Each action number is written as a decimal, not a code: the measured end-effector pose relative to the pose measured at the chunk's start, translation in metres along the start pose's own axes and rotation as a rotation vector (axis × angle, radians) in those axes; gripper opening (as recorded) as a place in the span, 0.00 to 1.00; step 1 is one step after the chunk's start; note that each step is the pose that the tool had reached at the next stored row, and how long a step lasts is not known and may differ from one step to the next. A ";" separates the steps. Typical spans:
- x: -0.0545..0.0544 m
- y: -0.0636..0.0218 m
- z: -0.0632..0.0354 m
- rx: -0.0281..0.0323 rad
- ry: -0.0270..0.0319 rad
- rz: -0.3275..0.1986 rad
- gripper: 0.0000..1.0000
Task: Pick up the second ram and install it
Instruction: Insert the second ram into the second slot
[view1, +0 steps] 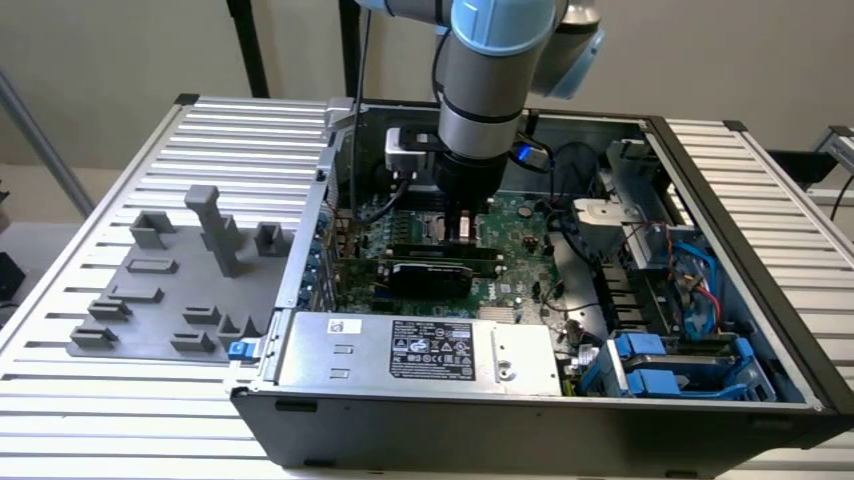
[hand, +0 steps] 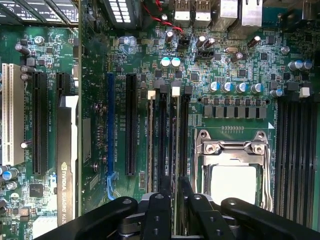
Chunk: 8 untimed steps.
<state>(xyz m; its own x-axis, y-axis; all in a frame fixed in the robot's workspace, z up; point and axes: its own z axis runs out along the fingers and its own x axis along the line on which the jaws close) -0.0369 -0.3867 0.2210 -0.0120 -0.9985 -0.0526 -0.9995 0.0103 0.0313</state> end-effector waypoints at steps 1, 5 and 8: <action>0.000 0.0000 -0.0006 0.0000 0.0000 0.000 0.22; -0.001 0.0002 -0.0069 -0.0001 0.0002 0.000 0.22; -0.001 0.0004 -0.0130 0.0000 0.0001 0.000 0.22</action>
<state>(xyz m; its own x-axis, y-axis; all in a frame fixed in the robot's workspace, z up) -0.0369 -0.3865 0.2340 -0.0119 -0.9985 -0.0526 -0.9995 0.0103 0.0314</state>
